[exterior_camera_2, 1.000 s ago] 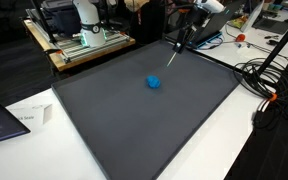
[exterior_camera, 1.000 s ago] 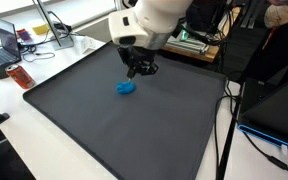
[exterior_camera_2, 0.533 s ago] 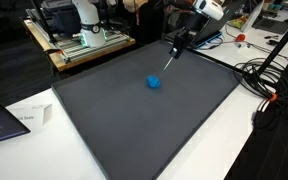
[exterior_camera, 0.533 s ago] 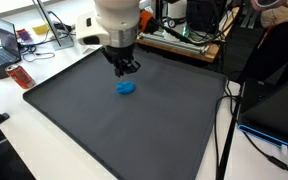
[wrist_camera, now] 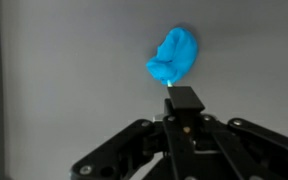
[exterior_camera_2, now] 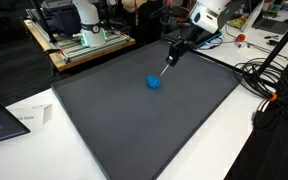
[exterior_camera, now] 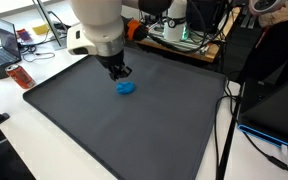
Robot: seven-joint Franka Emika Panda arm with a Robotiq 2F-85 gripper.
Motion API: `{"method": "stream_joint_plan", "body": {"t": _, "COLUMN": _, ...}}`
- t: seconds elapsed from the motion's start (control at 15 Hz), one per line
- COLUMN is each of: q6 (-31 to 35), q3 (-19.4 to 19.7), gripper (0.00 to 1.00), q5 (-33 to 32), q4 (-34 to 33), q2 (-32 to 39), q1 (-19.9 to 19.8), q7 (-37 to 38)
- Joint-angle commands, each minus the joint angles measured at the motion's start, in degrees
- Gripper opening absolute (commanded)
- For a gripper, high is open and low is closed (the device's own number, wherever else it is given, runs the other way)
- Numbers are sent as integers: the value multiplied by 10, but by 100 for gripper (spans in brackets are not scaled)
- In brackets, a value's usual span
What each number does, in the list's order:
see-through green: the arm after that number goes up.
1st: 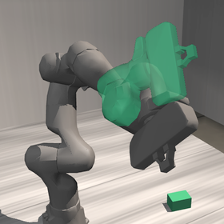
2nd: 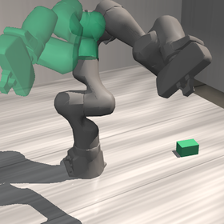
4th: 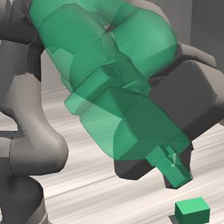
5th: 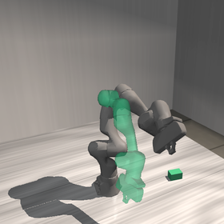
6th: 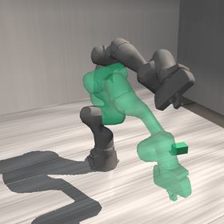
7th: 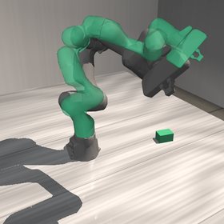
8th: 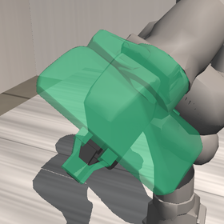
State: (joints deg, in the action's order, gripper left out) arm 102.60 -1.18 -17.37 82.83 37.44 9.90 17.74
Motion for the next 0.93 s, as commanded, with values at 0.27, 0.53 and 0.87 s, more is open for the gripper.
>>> {"method": "stream_joint_plan", "body": {"t": 0.27, "q6": -8, "q3": 3, "gripper": 3, "q5": 47, "q4": -22, "q2": 22, "q1": -10, "q7": -26}}
{"method": "stream_joint_plan", "body": {"t": 0.53, "q6": 1, "q3": 4, "gripper": 3, "q5": 53, "q4": -18, "q2": 23, "q1": -12, "q7": -27}}
{"method": "stream_joint_plan", "body": {"t": 0.87, "q6": 32, "q3": 7, "gripper": 3, "q5": 54, "q4": -9, "q2": 26, "q1": -16, "q7": -22}}
